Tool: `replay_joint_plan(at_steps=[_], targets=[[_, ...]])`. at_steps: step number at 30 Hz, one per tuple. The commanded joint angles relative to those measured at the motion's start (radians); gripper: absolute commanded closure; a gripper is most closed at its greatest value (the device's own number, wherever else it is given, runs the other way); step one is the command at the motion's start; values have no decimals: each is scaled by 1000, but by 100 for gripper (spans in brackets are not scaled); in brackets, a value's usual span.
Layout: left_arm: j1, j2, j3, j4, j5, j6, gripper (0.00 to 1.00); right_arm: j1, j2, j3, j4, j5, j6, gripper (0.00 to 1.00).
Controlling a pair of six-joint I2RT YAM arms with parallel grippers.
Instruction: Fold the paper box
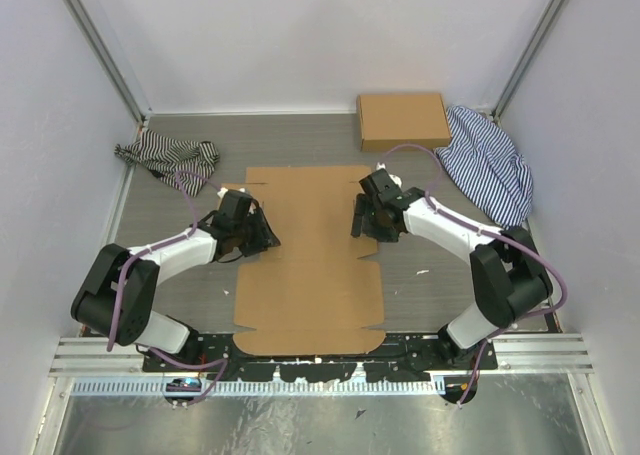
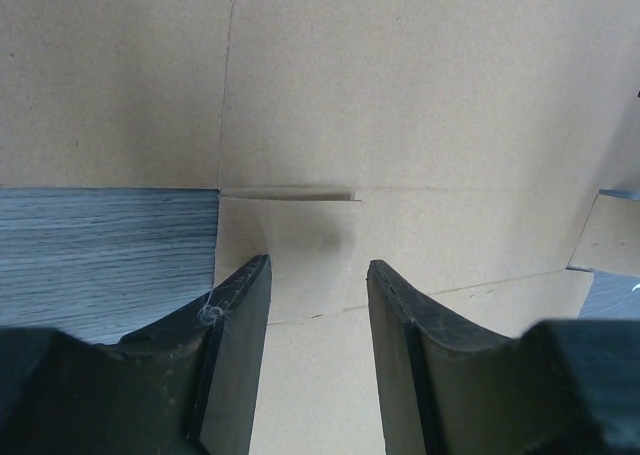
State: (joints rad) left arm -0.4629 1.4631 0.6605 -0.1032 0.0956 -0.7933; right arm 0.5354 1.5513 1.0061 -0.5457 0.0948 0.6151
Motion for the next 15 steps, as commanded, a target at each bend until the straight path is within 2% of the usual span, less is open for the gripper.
replay_joint_plan(at_steps=[1, 5, 15], targets=[[-4, -3, -2, -33, -25, 13, 49, -14, 11, -4, 8, 30, 38, 31], [-3, -4, 0, -36, -20, 12, 50, -14, 34, -7, 14, 32, 37, 30], [-4, -4, -5, -44, -19, 13, 50, 8, 18, -23, 145, -136, -13, 37]])
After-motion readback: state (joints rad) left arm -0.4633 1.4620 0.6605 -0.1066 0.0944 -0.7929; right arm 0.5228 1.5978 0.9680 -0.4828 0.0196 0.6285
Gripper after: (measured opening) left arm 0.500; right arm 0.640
